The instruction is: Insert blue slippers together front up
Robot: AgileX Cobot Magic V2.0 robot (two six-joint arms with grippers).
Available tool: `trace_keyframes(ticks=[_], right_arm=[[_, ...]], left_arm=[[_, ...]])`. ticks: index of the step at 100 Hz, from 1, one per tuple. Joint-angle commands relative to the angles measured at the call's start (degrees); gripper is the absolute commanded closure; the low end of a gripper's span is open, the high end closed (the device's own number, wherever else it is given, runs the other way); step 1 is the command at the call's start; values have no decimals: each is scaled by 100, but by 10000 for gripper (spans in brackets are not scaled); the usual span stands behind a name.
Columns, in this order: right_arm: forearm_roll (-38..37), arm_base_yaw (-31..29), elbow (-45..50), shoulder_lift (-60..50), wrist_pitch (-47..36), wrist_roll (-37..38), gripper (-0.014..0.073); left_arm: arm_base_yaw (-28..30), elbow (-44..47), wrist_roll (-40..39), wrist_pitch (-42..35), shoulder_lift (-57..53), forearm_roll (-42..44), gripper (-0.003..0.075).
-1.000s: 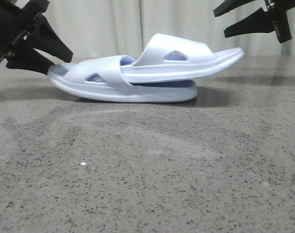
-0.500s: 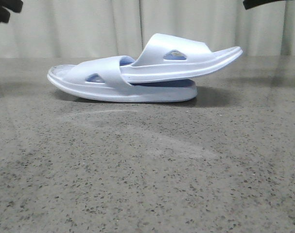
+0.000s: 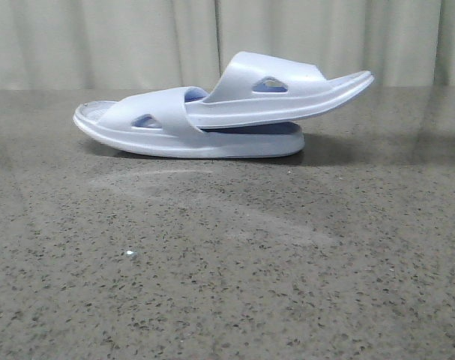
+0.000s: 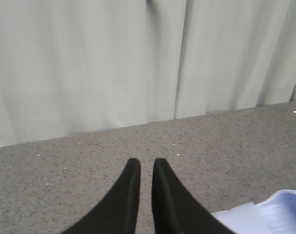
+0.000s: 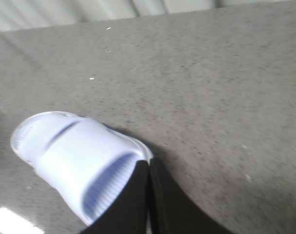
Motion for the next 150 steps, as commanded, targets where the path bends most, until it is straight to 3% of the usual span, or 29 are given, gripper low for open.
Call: trace_keyframes(ticks=[1, 32, 50, 60, 150], right_arm=[[337, 91, 591, -752, -913, -325, 682], [537, 139, 2899, -2960, -1793, -732, 683], [620, 139, 3671, -4291, -1866, -732, 682], [662, 139, 3838, -4658, -1971, -732, 682], [735, 139, 3839, -4718, -2038, -732, 683]], left_arm=[[-220, 420, 406, -730, -559, -327, 705], [-815, 2553, 1105, -1423, -1963, -718, 705], [-941, 3475, 1749, -1625, -2951, -1790, 705], [-941, 3798, 1749, -1634, -3294, -1836, 705], [-941, 3939, 1737, -1571, -3430, -1869, 705]])
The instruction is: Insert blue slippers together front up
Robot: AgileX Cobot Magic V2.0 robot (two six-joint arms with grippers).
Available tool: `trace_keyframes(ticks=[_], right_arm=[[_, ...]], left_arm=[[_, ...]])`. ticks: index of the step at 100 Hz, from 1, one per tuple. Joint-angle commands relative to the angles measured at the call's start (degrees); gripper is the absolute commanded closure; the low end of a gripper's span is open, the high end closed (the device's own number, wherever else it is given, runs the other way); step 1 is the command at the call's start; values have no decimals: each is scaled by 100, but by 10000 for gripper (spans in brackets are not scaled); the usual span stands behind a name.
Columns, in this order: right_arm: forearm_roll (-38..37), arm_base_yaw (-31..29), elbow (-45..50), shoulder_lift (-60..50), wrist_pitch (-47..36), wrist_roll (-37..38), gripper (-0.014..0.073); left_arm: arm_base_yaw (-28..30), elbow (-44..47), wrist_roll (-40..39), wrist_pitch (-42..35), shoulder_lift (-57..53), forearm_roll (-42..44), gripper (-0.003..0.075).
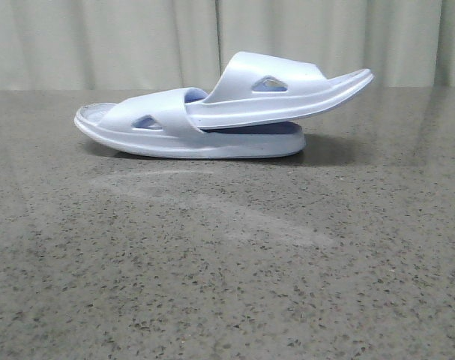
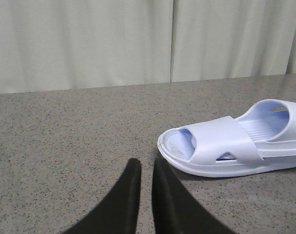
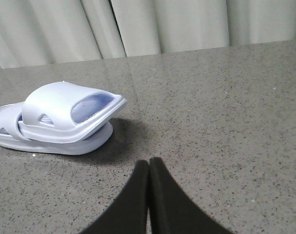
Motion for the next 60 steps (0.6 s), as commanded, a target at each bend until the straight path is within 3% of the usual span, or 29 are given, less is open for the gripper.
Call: trace_keyframes(ticks=[1, 23, 37, 47, 60], right_arm=[[197, 0, -143, 21, -206, -57, 683], [197, 0, -143, 21, -206, -57, 683], [197, 0, -143, 21, -206, -57, 683], [197, 0, -143, 21, -206, -57, 683], [197, 0, -143, 21, -206, -57, 683]], left_arm=[[-49, -172, -2, -76, 2, -169, 705], [-49, -155, -2, -118, 2, -430, 705], [-49, -15, -353, -812, -27, -574, 705], [-49, 96, -1885, -1254, -272, 1071, 705], [-49, 423, -4805, -1629, -583, 3886, 705]])
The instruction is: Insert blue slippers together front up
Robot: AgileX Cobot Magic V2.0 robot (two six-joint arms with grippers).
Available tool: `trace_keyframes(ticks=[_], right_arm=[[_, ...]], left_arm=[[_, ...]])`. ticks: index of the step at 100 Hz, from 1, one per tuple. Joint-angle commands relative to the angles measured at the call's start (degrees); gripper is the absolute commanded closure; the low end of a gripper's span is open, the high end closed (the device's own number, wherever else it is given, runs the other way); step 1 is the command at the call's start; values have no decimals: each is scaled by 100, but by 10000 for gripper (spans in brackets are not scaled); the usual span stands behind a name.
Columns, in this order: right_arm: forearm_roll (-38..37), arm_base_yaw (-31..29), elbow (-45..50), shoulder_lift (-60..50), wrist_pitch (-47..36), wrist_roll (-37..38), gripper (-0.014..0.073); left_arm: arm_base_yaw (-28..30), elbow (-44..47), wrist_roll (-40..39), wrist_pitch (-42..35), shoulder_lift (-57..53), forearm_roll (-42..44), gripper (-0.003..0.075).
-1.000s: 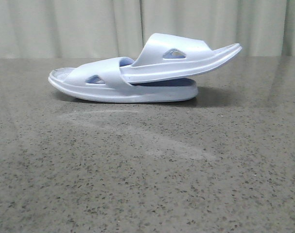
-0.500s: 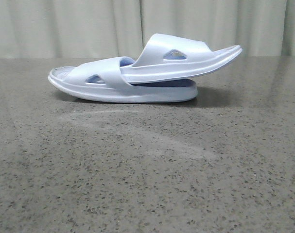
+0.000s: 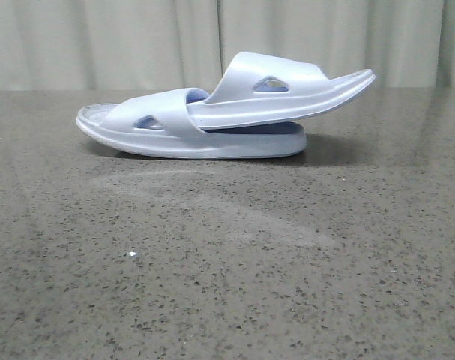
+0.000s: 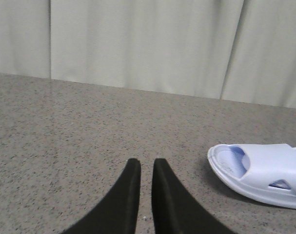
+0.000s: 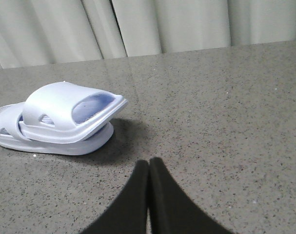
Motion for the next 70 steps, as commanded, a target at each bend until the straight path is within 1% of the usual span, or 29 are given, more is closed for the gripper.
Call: trace_keyframes(ticks=[1, 3, 6, 8, 11, 15, 18, 28, 48, 52, 63, 70], right_arm=[[187, 0, -143, 21, -206, -57, 683], [187, 0, -143, 21, -206, -57, 683], [187, 0, -143, 21, -206, -57, 683], [187, 0, -143, 21, -206, -57, 683], [187, 0, -143, 21, -206, -57, 683], [187, 0, -143, 21, -206, -57, 683], [187, 0, -143, 21, -206, -57, 683], [187, 0, -143, 21, -196, -57, 683], [187, 0, -143, 21, -196, -57, 683], [187, 0, -143, 21, -196, -57, 683], [187, 0, -143, 21, -196, -57, 683], [187, 0, -143, 21, -196, -57, 683]], left_arm=[[-49, 72, -2118, -490, -153, 2088, 705], [-49, 144, -2584, -549, -199, 2409, 705], [-49, 241, -3351, -598, -290, 3228, 705], [-49, 311, -3645, -638, -327, 3714, 705], [-49, 432, -4313, -685, -433, 4297, 705], [-49, 554, -4831, -764, -549, 4977, 705], [-49, 681, -5074, -839, -665, 5240, 705], [-49, 1065, -5115, -1117, -1005, 5342, 705], [78, 1740, -5105, -1435, -1525, 5131, 705], [116, 1729, -5018, -1183, -1626, 5109, 705], [231, 1741, -4499, -1080, -1786, 4889, 705], [336, 1741, -4464, -951, -1836, 4902, 705]])
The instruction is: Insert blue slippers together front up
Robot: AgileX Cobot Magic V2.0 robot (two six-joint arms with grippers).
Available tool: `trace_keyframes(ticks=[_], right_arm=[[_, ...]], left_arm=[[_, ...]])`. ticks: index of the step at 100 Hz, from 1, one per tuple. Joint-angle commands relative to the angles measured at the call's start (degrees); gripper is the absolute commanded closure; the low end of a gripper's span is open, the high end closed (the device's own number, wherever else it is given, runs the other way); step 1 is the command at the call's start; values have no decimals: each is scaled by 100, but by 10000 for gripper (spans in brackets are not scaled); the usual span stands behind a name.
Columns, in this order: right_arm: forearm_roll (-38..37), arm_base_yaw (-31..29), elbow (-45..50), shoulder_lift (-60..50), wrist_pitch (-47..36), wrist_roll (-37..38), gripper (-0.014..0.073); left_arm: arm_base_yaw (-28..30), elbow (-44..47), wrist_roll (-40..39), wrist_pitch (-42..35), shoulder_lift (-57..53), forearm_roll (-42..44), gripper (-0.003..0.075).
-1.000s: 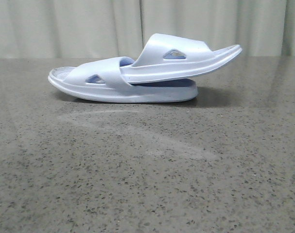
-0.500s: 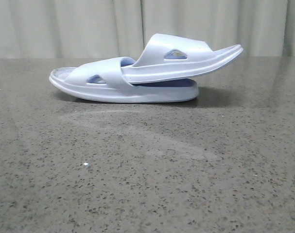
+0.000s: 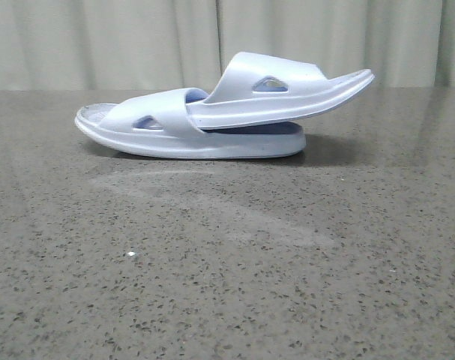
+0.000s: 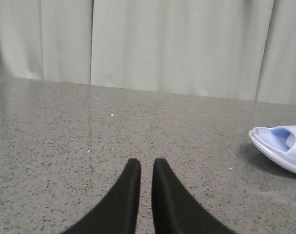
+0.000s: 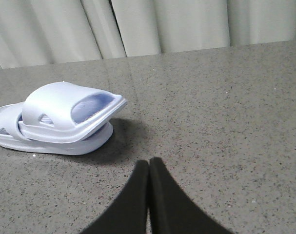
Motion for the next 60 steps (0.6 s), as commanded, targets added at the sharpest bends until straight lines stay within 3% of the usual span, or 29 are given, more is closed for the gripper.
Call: trace_keyframes(ticks=[1, 60], right_arm=[[187, 0, -143, 21, -192, -57, 683], [187, 0, -143, 21, -192, -57, 683]], left_arm=[[129, 61, 163, -236, -12, -70, 705], [188, 50, 163, -132, -24, -56, 705]])
